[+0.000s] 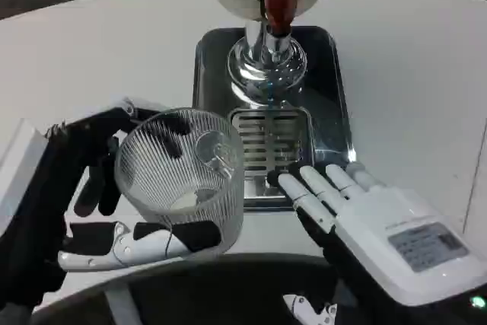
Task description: Grasp the cup under the faucet to collect the drink, then remove the cup.
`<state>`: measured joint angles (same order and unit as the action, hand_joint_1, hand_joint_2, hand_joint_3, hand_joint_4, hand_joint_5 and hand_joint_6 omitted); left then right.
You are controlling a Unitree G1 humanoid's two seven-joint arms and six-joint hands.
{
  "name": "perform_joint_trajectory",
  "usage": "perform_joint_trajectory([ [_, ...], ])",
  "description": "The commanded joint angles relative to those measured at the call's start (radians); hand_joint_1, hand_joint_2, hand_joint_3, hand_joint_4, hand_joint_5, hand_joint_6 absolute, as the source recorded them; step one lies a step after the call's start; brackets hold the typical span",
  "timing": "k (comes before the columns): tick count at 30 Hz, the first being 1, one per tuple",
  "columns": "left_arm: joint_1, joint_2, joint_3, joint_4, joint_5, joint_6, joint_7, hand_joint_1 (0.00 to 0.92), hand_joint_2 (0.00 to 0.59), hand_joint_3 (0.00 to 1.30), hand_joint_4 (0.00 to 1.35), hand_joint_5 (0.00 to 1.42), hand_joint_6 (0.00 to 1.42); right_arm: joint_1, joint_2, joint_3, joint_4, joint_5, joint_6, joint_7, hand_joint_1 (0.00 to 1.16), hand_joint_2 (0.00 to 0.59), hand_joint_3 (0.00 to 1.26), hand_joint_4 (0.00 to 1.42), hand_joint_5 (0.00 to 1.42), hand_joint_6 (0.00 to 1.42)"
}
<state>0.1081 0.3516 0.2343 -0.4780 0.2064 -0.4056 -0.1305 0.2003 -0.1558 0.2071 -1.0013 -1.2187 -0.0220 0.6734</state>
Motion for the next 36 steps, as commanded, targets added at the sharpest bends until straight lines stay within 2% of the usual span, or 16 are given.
perform_joint_trajectory([
  [1, -0.001, 0.007, 0.0, -0.005, -0.009, -0.027, -0.002, 0.593, 0.0, 0.97, 1.12, 1.29, 1.42, 0.006, 0.005, -0.005, 0.005, 0.01, -0.008, 0.009, 0.39, 0.494, 0.03, 0.0, 0.0, 0.0],
  [21, -0.013, 0.001, -0.018, -0.001, 0.001, -0.016, 0.004, 0.593, 0.0, 0.98, 1.12, 1.29, 1.42, 0.012, 0.01, -0.029, 0.0, 0.026, 0.003, 0.012, 0.39, 0.494, 0.03, 0.0, 0.0, 0.0],
  [27, -0.032, -0.01, -0.033, 0.012, 0.017, -0.007, 0.013, 0.593, 0.0, 0.98, 1.12, 1.29, 1.42, 0.017, 0.023, -0.068, -0.016, 0.059, 0.024, 0.009, 0.39, 0.494, 0.03, 0.0, 0.0, 0.0],
  [36, -0.084, -0.041, -0.052, 0.059, 0.069, 0.004, 0.044, 0.593, 0.0, 0.97, 1.12, 1.29, 1.42, 0.045, 0.03, -0.157, -0.046, 0.132, 0.03, -0.001, 0.39, 0.494, 0.04, 0.0, 0.0, 0.01],
])
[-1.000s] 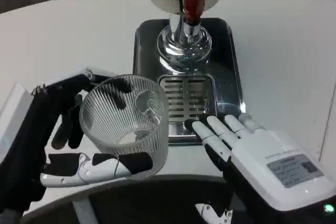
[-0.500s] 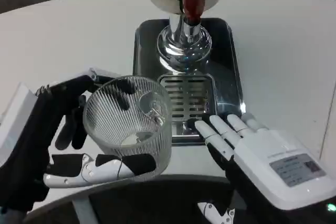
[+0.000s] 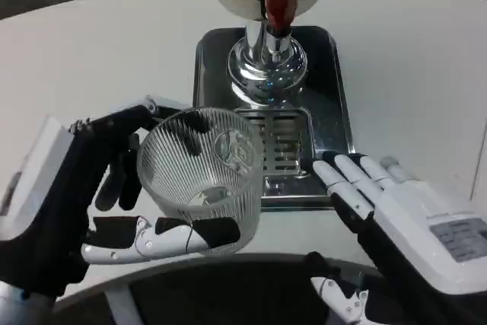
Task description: Grasp the cup under the faucet to collect the drink, then remove the cup.
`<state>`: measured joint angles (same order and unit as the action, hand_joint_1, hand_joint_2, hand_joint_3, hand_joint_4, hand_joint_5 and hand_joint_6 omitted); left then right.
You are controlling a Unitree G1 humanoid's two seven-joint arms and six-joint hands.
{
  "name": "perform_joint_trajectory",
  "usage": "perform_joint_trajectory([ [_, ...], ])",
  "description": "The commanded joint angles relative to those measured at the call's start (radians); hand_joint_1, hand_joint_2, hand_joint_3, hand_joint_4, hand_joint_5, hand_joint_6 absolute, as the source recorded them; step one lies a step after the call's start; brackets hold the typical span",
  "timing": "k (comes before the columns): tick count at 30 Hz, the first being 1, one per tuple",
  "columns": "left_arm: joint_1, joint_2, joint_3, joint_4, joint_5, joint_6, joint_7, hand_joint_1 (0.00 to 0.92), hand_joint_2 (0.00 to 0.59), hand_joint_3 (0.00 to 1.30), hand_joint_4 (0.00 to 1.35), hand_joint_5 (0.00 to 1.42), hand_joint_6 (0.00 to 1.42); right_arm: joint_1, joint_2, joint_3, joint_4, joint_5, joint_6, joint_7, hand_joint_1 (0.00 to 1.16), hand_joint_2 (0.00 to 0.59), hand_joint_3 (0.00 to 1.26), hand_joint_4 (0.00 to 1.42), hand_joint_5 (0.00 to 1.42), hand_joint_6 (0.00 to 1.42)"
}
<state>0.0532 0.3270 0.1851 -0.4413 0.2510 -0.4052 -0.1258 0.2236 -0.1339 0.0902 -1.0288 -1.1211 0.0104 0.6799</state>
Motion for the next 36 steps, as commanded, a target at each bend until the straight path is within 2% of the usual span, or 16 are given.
perform_joint_trajectory([
  [1, -0.034, -0.019, -0.004, 0.029, 0.031, 0.005, 0.042, 0.593, 0.0, 0.97, 1.12, 1.29, 1.42, 0.025, 0.012, -0.053, -0.018, 0.046, -0.007, -0.01, 0.39, 0.494, 0.05, 0.0, 0.0, 0.01],
  [6, -0.121, -0.021, -0.038, 0.151, 0.113, 0.005, 0.082, 0.593, 0.0, 0.97, 1.12, 1.29, 1.42, 0.053, 0.026, -0.167, -0.018, 0.137, -0.067, -0.038, 0.39, 0.494, 0.06, 0.0, 0.0, 0.02],
  [8, -0.158, -0.018, -0.05, 0.198, 0.143, 0.008, 0.102, 0.593, 0.0, 0.97, 1.12, 1.29, 1.42, 0.071, 0.03, -0.232, -0.018, 0.189, -0.1, -0.048, 0.39, 0.494, 0.06, 0.0, 0.0, 0.03],
  [14, -0.263, -0.008, -0.083, 0.342, 0.226, 0.017, 0.168, 0.593, 0.0, 0.97, 1.12, 1.29, 1.42, 0.105, 0.043, -0.381, -0.018, 0.321, -0.18, -0.046, 0.39, 0.488, 0.07, 0.0, 0.0, 0.03],
  [21, -0.372, 0.0, -0.13, 0.48, 0.307, 0.041, 0.239, 0.593, 0.0, 0.97, 1.12, 1.29, 1.42, 0.139, 0.048, -0.511, -0.018, 0.443, -0.24, -0.038, 0.4, 0.486, 0.07, 0.0, 0.0, 0.03],
  [27, -0.422, 0.007, -0.161, 0.553, 0.335, 0.051, 0.285, 0.593, 0.0, 0.97, 1.12, 1.29, 1.42, 0.162, 0.043, -0.582, -0.018, 0.513, -0.273, -0.033, 0.4, 0.485, 0.07, 0.0, 0.0, 0.03],
  [32, -0.474, 0.015, -0.183, 0.63, 0.355, 0.067, 0.32, 0.593, 0.0, 0.97, 1.11, 1.29, 1.42, 0.173, 0.043, -0.599, -0.018, 0.545, -0.289, -0.026, 0.4, 0.485, 0.08, 0.0, 0.0, 0.03],
  [36, -0.514, 0.021, -0.199, 0.692, 0.361, 0.077, 0.358, 0.593, 0.0, 0.97, 1.11, 1.29, 1.42, 0.18, 0.053, -0.596, -0.018, 0.556, -0.313, -0.022, 0.41, 0.485, 0.08, 0.0, 0.0, 0.03],
])
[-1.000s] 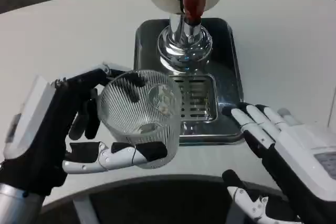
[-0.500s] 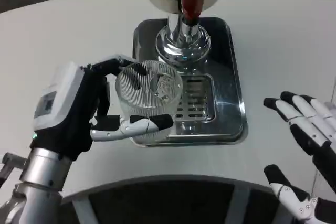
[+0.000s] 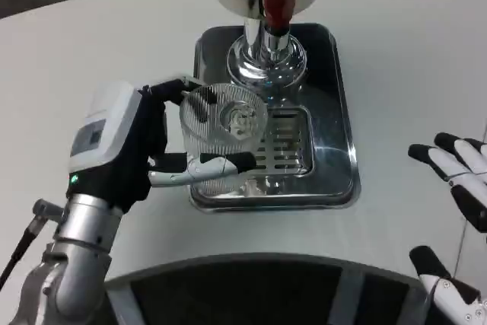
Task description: Grasp the cup under the faucet to collect the drink, then remove the cup.
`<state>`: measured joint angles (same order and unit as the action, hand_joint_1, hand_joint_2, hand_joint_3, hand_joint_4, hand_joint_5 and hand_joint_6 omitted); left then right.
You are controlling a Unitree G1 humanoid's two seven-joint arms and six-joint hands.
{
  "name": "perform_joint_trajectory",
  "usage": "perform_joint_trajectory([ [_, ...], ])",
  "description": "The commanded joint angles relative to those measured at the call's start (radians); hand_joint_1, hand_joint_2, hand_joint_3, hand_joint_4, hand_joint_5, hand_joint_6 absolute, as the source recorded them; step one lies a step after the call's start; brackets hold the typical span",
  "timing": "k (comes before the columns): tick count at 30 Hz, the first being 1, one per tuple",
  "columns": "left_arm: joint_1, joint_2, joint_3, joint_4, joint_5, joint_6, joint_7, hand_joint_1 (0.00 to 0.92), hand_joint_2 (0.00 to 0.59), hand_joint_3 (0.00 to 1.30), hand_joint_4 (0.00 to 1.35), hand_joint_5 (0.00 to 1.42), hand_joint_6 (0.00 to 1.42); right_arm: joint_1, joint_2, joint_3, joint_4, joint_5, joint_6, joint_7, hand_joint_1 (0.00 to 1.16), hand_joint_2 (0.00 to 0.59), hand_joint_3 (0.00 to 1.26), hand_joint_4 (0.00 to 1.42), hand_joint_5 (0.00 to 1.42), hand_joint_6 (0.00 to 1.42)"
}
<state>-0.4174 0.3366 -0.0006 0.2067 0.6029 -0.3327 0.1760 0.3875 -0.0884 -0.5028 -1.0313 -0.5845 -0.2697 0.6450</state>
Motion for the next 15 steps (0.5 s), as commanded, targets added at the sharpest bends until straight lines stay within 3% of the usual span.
perform_joint_trajectory([
  [1, -0.052, 0.012, -0.017, 0.058, 0.01, 0.007, 0.067, 0.593, 0.0, 0.97, 1.11, 1.29, 1.42, 0.015, 0.015, 0.003, -0.016, 0.017, -0.04, 0.014, 0.41, 0.485, 0.08, 0.0, 0.0, 0.03],
  [8, -0.14, 0.012, -0.046, 0.176, 0.024, 0.029, 0.137, 0.593, 0.0, 0.97, 1.11, 1.29, 1.42, 0.01, 0.112, 0.081, -0.016, -0.031, -0.124, 0.039, 0.41, 0.485, 0.08, 0.0, 0.0, 0.03],
  [13, -0.193, 0.005, -0.072, 0.241, 0.026, 0.03, 0.175, 0.593, 0.0, 0.97, 1.11, 1.28, 1.42, 0.021, 0.229, 0.173, -0.016, -0.095, -0.211, 0.085, 0.41, 0.485, 0.08, 0.01, 0.0, 0.03],
  [15, -0.208, -0.002, -0.082, 0.26, 0.027, 0.028, 0.186, 0.593, 0.0, 0.97, 1.11, 1.28, 1.42, 0.028, 0.259, 0.197, -0.016, -0.112, -0.233, 0.095, 0.41, 0.485, 0.08, 0.01, 0.0, 0.03],
])
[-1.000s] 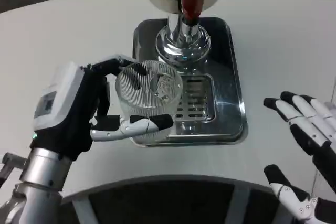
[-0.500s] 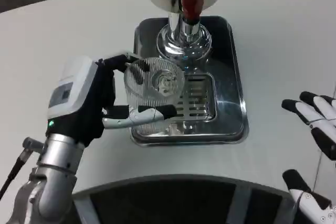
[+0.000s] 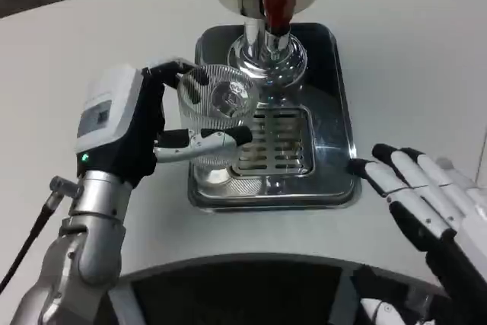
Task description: Grasp the cup under the faucet to collect the drink, then remove the cup.
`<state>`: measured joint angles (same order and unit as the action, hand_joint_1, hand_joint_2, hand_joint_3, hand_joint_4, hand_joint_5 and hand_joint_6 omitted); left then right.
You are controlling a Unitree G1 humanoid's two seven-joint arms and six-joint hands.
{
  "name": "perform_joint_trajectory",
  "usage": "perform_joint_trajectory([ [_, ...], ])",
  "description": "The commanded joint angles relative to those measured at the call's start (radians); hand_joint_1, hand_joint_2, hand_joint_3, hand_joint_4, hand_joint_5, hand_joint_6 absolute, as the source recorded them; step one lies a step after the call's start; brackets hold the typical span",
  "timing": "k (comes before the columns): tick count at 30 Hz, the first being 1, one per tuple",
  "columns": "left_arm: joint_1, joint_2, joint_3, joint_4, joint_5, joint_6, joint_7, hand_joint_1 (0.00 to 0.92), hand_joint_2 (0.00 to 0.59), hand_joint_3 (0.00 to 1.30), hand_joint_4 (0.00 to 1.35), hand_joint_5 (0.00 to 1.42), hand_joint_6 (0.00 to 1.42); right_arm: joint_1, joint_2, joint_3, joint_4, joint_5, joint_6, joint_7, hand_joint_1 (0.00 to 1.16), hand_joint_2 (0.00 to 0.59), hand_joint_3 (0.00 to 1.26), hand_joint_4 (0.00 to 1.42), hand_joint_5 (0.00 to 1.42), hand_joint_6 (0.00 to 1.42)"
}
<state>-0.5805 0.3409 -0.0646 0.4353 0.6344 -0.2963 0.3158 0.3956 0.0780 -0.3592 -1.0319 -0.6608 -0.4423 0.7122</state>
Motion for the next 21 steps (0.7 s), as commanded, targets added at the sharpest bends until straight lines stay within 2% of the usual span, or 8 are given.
perform_joint_trajectory([
  [1, -0.05, -0.008, -0.024, 0.039, -0.004, -0.009, 0.053, 0.593, 0.0, 0.97, 1.11, 1.28, 1.42, 0.023, 0.105, 0.064, -0.015, -0.044, -0.068, 0.033, 0.41, 0.485, 0.08, 0.01, 0.0, 0.03],
  [4, -0.073, -0.019, -0.049, 0.07, 0.004, -0.012, 0.079, 0.593, 0.0, 0.97, 1.11, 1.28, 1.42, 0.03, 0.132, 0.096, -0.015, -0.063, -0.086, 0.043, 0.41, 0.485, 0.08, 0.01, 0.0, 0.03],
  [7, -0.103, -0.031, -0.076, 0.119, 0.007, -0.013, 0.096, 0.593, 0.0, 0.97, 1.11, 1.28, 1.42, 0.032, 0.143, 0.112, -0.015, -0.067, -0.096, 0.051, 0.41, 0.485, 0.08, 0.01, 0.0, 0.03],
  [14, -0.148, -0.055, -0.135, 0.199, 0.02, -0.005, 0.127, 0.597, 0.0, 0.96, 1.09, 1.27, 1.42, 0.037, 0.148, 0.106, -0.015, -0.05, -0.106, 0.056, 0.41, 0.485, 0.08, 0.01, 0.0, 0.03],
  [21, -0.151, -0.058, -0.182, 0.24, 0.013, -0.006, 0.124, 0.592, 0.002, 0.88, 0.97, 1.18, 1.42, 0.067, 0.147, 0.094, -0.015, -0.022, -0.121, 0.05, 0.41, 0.485, 0.08, 0.01, 0.0, 0.03],
])
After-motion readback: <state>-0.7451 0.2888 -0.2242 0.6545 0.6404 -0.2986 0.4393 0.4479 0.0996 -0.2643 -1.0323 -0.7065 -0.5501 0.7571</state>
